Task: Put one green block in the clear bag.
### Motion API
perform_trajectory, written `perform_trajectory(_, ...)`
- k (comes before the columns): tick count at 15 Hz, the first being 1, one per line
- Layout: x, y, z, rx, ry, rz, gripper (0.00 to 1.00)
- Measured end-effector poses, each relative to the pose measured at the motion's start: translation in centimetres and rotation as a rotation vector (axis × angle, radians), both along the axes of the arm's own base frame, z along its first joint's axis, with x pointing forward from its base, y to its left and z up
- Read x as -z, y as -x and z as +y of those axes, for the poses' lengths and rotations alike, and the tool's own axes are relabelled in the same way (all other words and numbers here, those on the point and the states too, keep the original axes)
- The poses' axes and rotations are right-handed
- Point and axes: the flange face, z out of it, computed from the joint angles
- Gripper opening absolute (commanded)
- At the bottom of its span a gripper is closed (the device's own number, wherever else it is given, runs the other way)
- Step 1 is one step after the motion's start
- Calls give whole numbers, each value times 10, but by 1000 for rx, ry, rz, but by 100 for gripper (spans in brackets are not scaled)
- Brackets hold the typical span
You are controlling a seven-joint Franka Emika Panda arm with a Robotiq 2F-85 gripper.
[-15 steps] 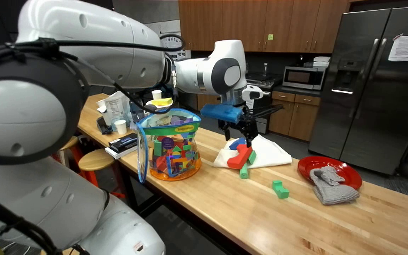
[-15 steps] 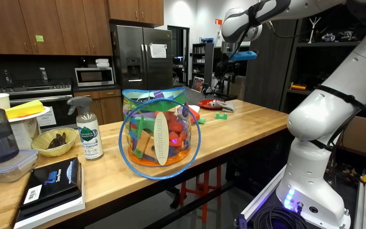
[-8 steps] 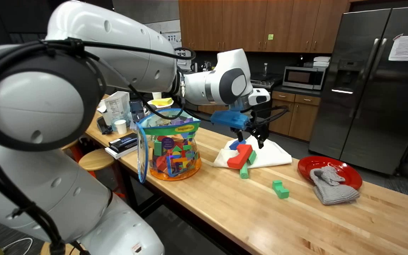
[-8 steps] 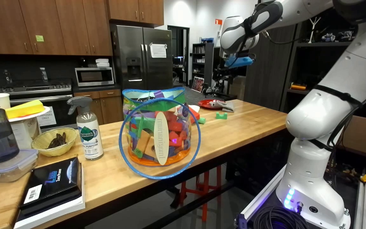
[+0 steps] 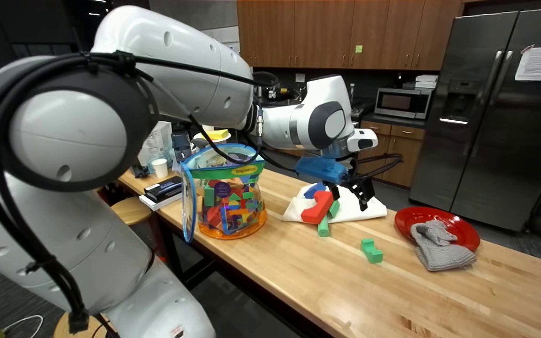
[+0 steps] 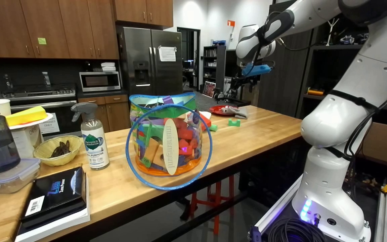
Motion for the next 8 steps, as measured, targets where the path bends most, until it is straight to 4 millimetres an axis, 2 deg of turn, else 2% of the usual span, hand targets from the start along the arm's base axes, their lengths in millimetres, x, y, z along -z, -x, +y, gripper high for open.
perform_trajectory(2, 6, 1, -7, 14, -6, 12, 100)
perform_trajectory(8, 8, 0, -6, 11, -7, 17, 100)
